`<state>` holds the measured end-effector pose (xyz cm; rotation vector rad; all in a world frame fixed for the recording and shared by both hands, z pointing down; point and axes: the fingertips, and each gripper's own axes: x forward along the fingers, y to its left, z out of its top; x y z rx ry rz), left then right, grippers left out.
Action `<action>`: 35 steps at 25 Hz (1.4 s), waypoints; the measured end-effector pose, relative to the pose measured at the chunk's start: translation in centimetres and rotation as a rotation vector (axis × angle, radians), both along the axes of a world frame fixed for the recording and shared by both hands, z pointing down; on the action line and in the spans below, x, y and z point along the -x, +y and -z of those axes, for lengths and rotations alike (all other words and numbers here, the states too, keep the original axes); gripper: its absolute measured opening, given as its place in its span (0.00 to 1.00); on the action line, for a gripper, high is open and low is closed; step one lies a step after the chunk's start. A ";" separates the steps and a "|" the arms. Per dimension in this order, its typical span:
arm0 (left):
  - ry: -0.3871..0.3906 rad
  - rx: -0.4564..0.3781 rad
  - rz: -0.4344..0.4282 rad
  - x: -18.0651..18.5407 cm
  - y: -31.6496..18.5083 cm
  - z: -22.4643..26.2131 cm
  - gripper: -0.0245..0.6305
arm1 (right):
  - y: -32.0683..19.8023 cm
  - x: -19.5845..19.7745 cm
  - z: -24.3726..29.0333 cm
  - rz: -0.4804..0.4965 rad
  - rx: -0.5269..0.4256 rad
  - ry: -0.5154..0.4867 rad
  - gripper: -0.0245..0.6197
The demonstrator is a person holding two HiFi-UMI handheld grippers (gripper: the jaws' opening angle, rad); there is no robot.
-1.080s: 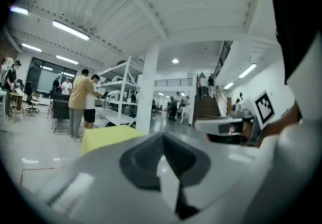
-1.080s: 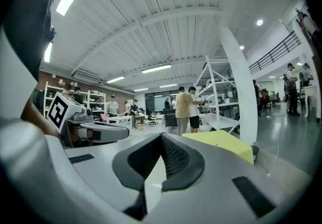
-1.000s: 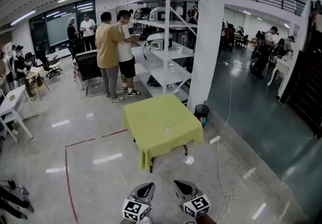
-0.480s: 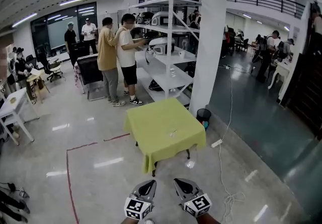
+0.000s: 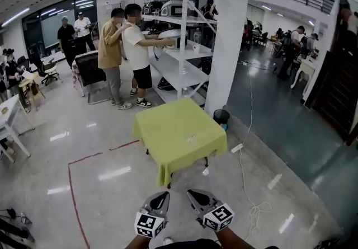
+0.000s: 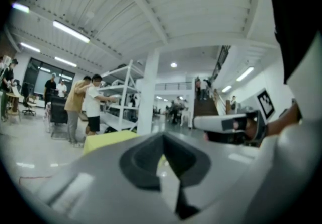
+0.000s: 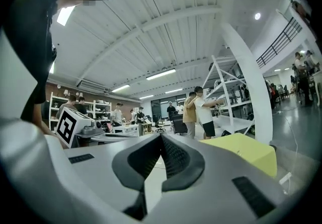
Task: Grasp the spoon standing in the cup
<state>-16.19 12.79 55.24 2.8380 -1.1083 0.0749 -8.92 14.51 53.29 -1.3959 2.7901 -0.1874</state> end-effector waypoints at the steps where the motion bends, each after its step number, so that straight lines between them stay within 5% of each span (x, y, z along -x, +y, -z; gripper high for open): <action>1: -0.001 0.001 -0.008 0.0 -0.1 0.0 0.04 | 0.0 0.2 -0.2 0.007 0.016 0.000 0.05; 12: -0.018 0.022 -0.057 -2.6 -2.8 -0.4 0.04 | -2.9 -2.0 -0.8 -0.014 0.050 -0.003 0.05; 20: -0.040 0.015 -0.043 -6.5 -7.1 0.1 0.04 | -7.3 -6.3 -0.7 -0.005 0.043 -0.002 0.05; 25: -0.044 0.018 -0.031 -9.8 -10.4 0.6 0.04 | -10.8 -9.6 -2.3 0.015 0.075 0.082 0.05; 35: -0.075 0.036 0.016 -12.8 -14.8 -0.6 0.04 | -15.3 -13.4 -2.7 0.010 0.094 0.045 0.05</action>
